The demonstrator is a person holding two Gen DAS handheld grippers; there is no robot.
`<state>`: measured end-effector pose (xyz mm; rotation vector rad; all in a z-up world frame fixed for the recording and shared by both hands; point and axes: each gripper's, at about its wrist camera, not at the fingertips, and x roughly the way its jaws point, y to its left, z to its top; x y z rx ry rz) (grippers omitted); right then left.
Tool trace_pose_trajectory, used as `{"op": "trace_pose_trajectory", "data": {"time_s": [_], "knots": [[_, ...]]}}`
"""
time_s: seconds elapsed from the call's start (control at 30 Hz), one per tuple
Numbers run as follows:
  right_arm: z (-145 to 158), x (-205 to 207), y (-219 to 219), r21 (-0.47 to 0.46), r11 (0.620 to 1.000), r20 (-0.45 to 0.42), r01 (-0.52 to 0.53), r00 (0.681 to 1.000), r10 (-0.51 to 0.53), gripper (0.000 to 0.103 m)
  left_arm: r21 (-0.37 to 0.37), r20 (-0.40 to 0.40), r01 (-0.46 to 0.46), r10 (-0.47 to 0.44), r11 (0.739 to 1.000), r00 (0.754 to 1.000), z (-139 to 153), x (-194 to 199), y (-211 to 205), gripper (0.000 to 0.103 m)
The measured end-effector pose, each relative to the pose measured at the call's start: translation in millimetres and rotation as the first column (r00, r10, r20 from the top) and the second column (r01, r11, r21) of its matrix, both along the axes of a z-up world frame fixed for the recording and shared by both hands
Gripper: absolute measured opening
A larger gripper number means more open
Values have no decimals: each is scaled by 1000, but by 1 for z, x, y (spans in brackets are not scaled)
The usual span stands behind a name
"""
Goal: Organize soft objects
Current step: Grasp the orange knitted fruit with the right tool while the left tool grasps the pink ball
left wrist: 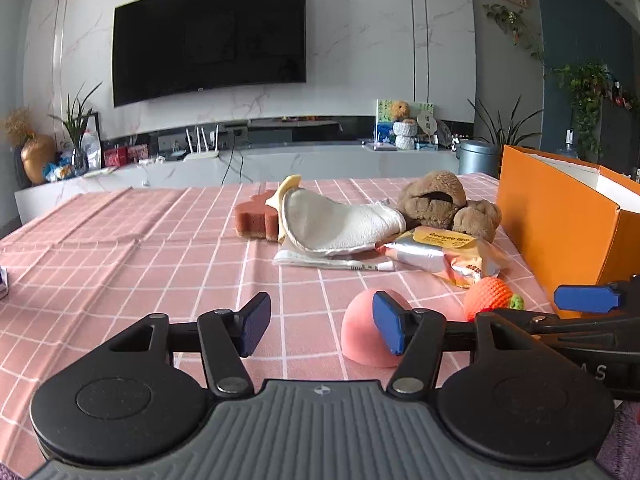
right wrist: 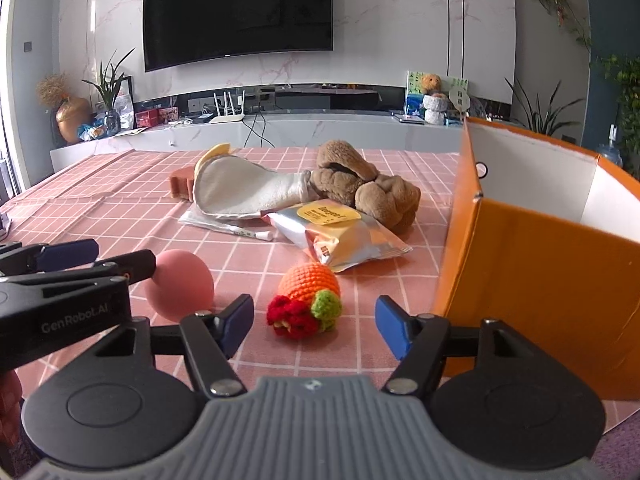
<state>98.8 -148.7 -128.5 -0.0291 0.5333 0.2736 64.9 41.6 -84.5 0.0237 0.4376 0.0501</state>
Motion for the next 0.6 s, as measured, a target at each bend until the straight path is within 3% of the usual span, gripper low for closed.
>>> {"op": "trace_pose_trajectory", "data": {"time_s": [0.23, 0.47, 0.6], "knots": [[-6, 9, 1, 16, 1000, -17, -12, 1000, 12, 65, -6, 32, 25, -25, 1000, 999, -3, 1, 3, 78], [-14, 22, -2, 38, 999, -41, -9, 999, 10, 60, -60, 35, 101, -99, 993, 994, -3, 7, -1, 78], [-18, 26, -2, 48, 998, -52, -30, 998, 33, 59, -127, 16, 128, -127, 984, 992, -4, 12, 1, 78]]}}
